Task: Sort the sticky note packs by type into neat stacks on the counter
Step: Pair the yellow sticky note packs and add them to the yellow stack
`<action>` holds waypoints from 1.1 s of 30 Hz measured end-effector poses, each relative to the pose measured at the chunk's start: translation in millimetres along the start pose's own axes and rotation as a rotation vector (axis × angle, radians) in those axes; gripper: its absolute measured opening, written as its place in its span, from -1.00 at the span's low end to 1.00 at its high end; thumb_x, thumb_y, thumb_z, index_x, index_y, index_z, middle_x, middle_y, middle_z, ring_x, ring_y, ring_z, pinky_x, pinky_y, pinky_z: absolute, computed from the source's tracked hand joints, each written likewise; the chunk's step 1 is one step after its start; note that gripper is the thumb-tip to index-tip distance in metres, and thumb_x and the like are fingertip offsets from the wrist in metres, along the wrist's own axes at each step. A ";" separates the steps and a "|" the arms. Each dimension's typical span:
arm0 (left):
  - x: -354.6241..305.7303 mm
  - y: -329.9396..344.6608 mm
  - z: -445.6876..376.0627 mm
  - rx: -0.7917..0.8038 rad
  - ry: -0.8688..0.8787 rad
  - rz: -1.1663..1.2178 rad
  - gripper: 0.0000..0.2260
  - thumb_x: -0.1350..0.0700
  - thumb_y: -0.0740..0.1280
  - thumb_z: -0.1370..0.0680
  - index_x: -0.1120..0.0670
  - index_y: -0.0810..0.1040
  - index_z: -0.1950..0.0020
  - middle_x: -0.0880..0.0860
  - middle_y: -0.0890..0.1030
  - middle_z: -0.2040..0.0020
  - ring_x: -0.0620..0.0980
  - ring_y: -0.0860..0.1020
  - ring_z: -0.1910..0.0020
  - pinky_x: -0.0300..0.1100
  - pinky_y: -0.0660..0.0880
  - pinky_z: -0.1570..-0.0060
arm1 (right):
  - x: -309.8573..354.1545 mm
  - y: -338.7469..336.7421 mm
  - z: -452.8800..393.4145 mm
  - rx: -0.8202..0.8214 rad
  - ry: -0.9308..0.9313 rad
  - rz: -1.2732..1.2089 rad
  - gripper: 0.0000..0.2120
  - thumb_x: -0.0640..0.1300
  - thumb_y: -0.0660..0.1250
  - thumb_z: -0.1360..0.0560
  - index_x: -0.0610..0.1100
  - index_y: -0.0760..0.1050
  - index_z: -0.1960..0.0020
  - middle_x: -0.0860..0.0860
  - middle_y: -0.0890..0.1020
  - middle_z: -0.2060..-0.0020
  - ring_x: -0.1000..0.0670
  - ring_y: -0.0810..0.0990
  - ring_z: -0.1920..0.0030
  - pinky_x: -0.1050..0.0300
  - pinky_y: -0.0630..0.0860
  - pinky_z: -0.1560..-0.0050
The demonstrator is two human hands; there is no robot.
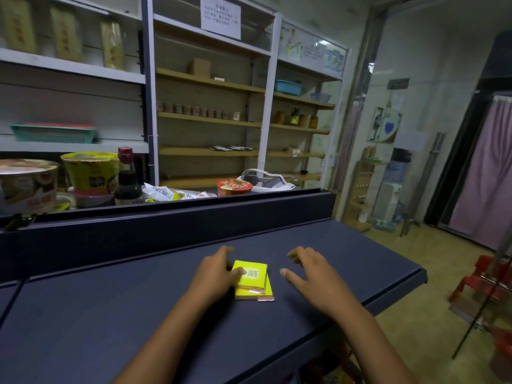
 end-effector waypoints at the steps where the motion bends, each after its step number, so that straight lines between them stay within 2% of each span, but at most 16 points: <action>1: 1.2 0.3 -1.0 -0.010 -0.010 0.030 -0.50 0.03 0.46 -0.51 0.02 0.42 -0.41 -0.07 0.62 0.05 -0.02 0.61 -0.01 -0.11 0.54 -0.06 | -1.3 1.2 -0.9 -0.008 -0.010 -0.015 -0.65 0.17 0.25 -0.59 0.03 0.37 -0.28 0.10 0.47 -0.20 0.08 0.44 -0.25 0.10 0.46 -0.22; 3: 3.3 -0.4 -0.9 -0.016 -0.042 0.134 -0.51 0.12 0.50 -0.47 0.06 0.46 -0.37 -0.08 0.60 0.13 -0.07 0.60 0.15 -0.21 0.53 0.14 | -1.9 4.3 -1.6 -0.013 -0.026 -0.046 -0.66 0.16 0.26 -0.58 0.03 0.37 -0.27 0.10 0.47 -0.19 0.10 0.44 -0.25 0.10 0.47 -0.20; 5: 7.1 -2.5 -1.4 -0.023 -0.086 0.273 -0.52 0.21 0.51 -0.45 0.10 0.48 -0.34 0.01 0.63 0.12 -0.09 0.57 0.29 -0.26 0.48 0.34 | -0.9 6.9 -2.7 -0.008 -0.039 -0.068 -0.66 0.17 0.26 -0.58 0.03 0.37 -0.26 0.11 0.47 -0.18 0.11 0.45 -0.24 0.11 0.48 -0.19; 8: 10.0 -8.0 -0.3 -0.047 -0.122 0.476 -0.60 0.31 0.47 -0.47 0.18 0.52 -0.29 0.10 0.64 0.12 -0.07 0.55 0.34 -0.32 0.44 0.41 | 1.9 6.3 -6.9 -0.022 -0.066 -0.095 -0.67 0.16 0.27 -0.58 0.03 0.38 -0.25 0.11 0.48 -0.18 0.11 0.46 -0.23 0.11 0.48 -0.19; 12: 6.9 -19.3 3.8 -0.055 -0.122 0.722 -0.85 0.35 0.37 -0.52 0.18 0.65 -0.03 0.14 0.69 0.07 0.02 0.66 0.23 -0.17 0.56 0.27 | 5.7 8.8 -9.2 -0.012 -0.092 -0.106 -0.68 0.16 0.26 -0.59 0.02 0.38 -0.25 0.12 0.47 -0.16 0.11 0.46 -0.22 0.11 0.48 -0.18; 15: 6.5 -31.7 6.1 -0.111 -0.112 0.915 -0.89 0.35 0.34 -0.55 0.18 0.62 0.05 0.10 0.70 0.15 -0.02 0.69 0.30 -0.21 0.60 0.35 | 7.5 12.2 -9.8 -0.006 -0.104 -0.111 -0.69 0.16 0.26 -0.58 0.04 0.38 -0.23 0.14 0.47 -0.14 0.13 0.47 -0.21 0.12 0.48 -0.17; 21: 4.0 -49.4 13.0 -0.201 -0.034 1.228 -0.87 0.37 0.37 -0.52 0.20 0.59 -0.01 0.14 0.71 0.09 0.07 0.71 0.14 -0.22 0.63 0.22 | 15.8 18.9 -11.3 0.012 -0.131 -0.116 -0.70 0.17 0.26 -0.58 0.04 0.39 -0.22 0.16 0.48 -0.13 0.15 0.47 -0.19 0.12 0.49 -0.17; 25: -1.3 -55.7 15.5 -0.237 0.039 1.266 -0.82 0.36 0.37 -0.52 0.23 0.54 -0.11 0.16 0.71 0.06 0.12 0.70 0.04 -0.21 0.63 0.14 | 20.2 21.8 -11.0 0.051 -0.137 -0.109 -0.69 0.16 0.27 -0.58 0.03 0.40 -0.23 0.17 0.47 -0.12 0.16 0.46 -0.18 0.15 0.47 -0.17; 33: 1.6 -63.1 17.9 -0.293 0.060 1.301 -0.80 0.33 0.40 -0.52 0.19 0.51 -0.11 0.09 0.73 0.10 0.08 0.71 0.06 -0.24 0.63 0.14 | 17.1 37.0 -11.1 0.208 -0.081 -0.136 -0.55 0.18 0.38 -0.51 0.00 0.40 -0.29 0.11 0.47 -0.19 0.12 0.46 -0.19 0.18 0.45 -0.22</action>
Point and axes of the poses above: each hand's wrist, its own z-axis away from the middle knuckle, its own y-axis out of the palm, x = y × z, the point moved 6 cm from there along -z, towards the middle knuckle
